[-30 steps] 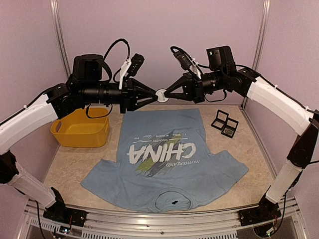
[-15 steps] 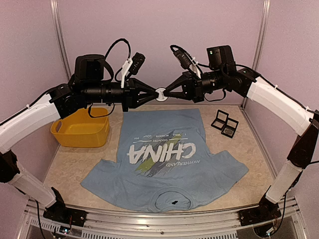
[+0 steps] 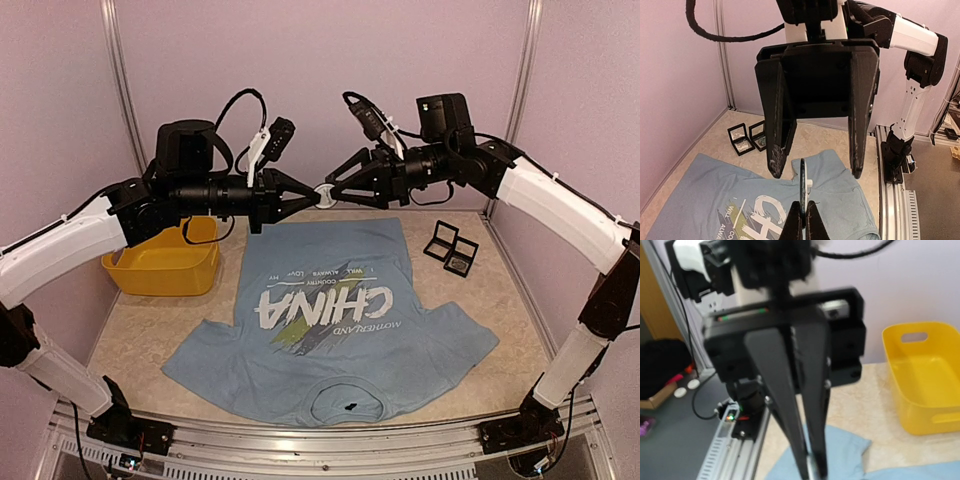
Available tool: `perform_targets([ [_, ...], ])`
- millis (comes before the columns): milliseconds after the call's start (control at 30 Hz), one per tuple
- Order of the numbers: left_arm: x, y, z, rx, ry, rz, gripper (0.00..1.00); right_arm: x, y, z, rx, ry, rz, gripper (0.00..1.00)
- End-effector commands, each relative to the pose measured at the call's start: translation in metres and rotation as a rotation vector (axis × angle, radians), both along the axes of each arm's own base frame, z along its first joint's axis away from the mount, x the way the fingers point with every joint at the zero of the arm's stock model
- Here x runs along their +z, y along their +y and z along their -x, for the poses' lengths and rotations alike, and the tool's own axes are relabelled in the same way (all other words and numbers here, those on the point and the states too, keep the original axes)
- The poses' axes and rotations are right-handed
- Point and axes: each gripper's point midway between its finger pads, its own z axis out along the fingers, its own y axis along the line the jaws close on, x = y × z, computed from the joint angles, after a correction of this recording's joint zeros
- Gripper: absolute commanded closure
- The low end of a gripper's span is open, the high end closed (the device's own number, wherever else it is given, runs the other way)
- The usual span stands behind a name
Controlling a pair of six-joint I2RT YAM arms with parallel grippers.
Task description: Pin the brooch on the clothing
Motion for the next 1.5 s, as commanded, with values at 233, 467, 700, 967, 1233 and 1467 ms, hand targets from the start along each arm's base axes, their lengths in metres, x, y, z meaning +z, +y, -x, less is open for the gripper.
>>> perform_targets([
  [233, 0.015, 0.003, 0.014, -0.048, -0.061, 0.040, 1.00, -0.002, 0.002, -0.004, -0.051, -0.029, 0.002, 0.50],
  [467, 0.013, 0.001, 0.020, -0.071, -0.070, 0.037, 1.00, -0.011, 0.004, -0.010, -0.067, -0.014, 0.020, 0.49],
  [700, 0.013, 0.000, 0.020, -0.073, -0.073, 0.036, 1.00, -0.015, 0.005, -0.011, -0.066, -0.011, 0.027, 0.50],
  [967, 0.013, -0.001, 0.020, -0.077, -0.073, 0.037, 1.00, -0.026, 0.005, -0.016, -0.089, -0.012, 0.052, 0.49],
  [1233, 0.008, -0.004, 0.032, -0.142, -0.077, 0.020, 1.00, -0.030, 0.007, -0.027, -0.142, -0.008, 0.065, 0.62],
  [1467, 0.006, -0.007, 0.045, -0.192, -0.099, 0.011, 1.00, -0.032, 0.007, -0.039, -0.203, -0.007, 0.080, 0.69],
])
